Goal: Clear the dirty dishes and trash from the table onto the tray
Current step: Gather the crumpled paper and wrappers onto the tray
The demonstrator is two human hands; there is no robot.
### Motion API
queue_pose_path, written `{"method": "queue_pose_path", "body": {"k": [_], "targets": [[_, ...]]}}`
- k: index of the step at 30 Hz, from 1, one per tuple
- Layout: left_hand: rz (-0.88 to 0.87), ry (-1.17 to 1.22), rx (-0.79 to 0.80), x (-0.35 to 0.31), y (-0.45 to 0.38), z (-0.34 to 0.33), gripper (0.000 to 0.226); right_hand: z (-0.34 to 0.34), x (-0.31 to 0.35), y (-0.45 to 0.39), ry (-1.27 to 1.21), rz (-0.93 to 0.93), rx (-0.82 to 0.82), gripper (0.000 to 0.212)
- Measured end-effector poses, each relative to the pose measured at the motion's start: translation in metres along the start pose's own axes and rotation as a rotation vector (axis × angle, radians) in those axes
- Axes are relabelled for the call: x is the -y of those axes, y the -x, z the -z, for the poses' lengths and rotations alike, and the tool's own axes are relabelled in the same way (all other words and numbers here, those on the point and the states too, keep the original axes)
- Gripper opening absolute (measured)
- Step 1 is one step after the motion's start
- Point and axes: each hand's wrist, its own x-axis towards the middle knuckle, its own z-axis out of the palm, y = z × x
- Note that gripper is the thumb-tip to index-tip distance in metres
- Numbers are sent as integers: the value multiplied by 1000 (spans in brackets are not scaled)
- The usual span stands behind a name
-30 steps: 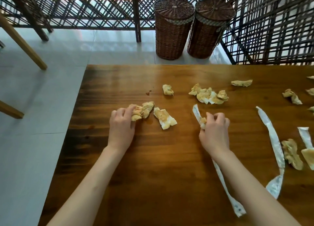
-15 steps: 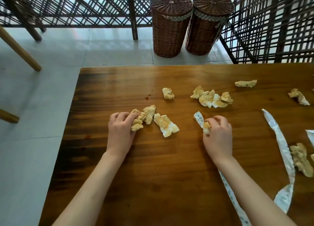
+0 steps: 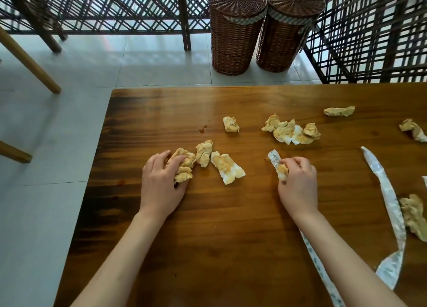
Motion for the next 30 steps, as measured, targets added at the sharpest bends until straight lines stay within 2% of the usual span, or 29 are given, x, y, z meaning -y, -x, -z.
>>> {"method": "queue_pose_path", "body": {"k": [3,8,11,15,18,22,30], "targets": [[-4,13,-69,0,-3,1,37,0,0,0,-2,-1,-1,43],[-28,17,-106,0,-2,2,34,1,-2,1,-19,17,-9,42],[-41,77,-118,0,-2,8,24,3,-5,2,-38,31,-25,41],[-37,203,-227,-13,-18,17,19,10,-6,-4,-60,56,-76,39],[-112,232,-158,-38,-39,14,23,15,-8,-13,-67,66,-117,37],[-113,216,-16,-58,-48,-3,34,18,-8,-20,-80,68,-133,36],[-80,234,16,-58,-45,-18,41,22,-5,-37,-151,93,-201,40]]}}
